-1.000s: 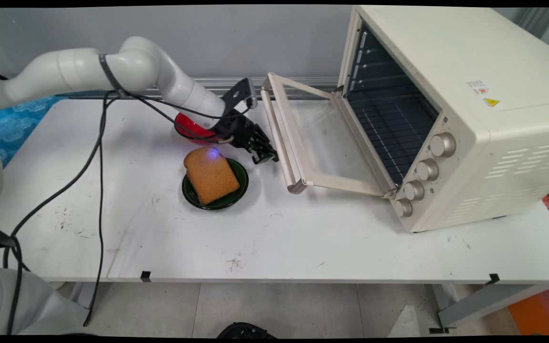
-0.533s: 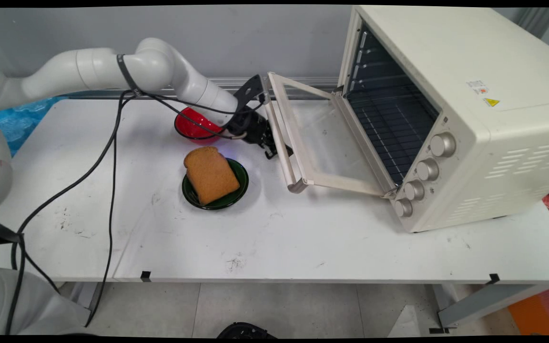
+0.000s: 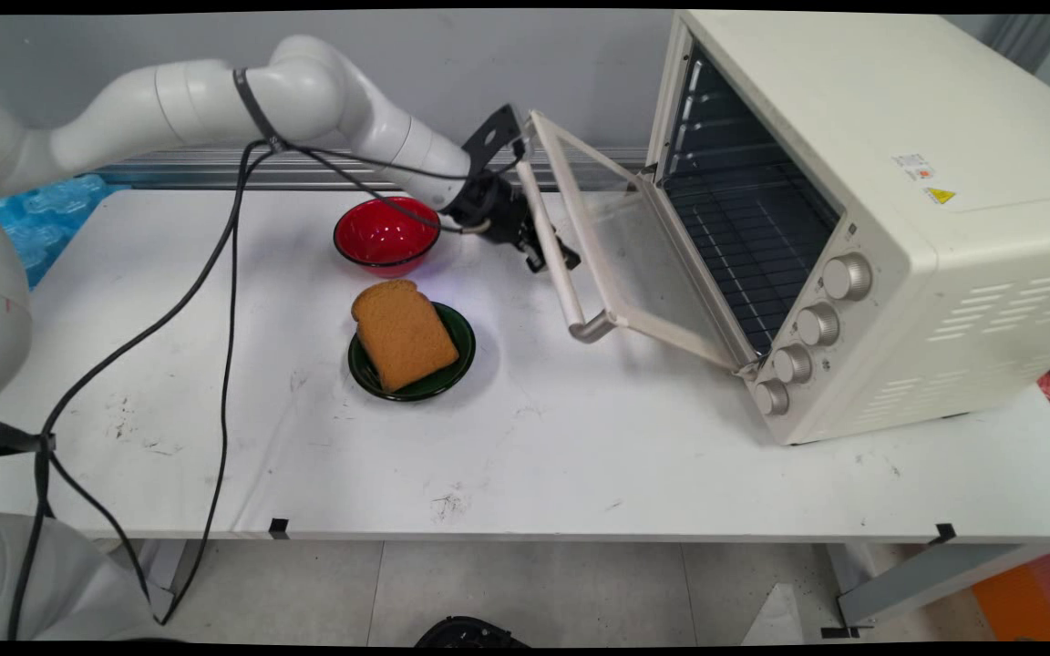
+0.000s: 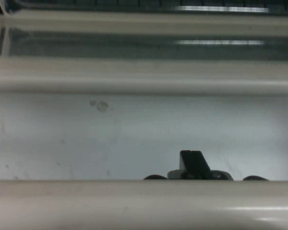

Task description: Close the oven

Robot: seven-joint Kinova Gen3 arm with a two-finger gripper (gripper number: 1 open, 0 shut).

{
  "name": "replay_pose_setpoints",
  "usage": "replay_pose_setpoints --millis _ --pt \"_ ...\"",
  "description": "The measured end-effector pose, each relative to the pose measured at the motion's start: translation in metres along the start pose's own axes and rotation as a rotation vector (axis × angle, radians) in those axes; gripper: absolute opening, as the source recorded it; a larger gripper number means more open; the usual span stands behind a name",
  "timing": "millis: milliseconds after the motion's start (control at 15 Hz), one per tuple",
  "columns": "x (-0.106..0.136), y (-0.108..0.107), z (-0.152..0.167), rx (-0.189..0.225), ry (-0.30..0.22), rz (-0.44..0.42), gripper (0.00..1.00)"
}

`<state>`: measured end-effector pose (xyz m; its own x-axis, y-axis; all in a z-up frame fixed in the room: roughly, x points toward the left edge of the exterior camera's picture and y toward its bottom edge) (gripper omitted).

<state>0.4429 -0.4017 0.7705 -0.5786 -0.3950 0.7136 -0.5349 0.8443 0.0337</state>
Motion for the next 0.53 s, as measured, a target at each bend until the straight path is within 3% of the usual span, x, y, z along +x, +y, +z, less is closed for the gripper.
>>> replay_pose_setpoints --millis 533 --pt "0.052 -0.004 -0.008 0.008 0.042 -0.036 0.00"
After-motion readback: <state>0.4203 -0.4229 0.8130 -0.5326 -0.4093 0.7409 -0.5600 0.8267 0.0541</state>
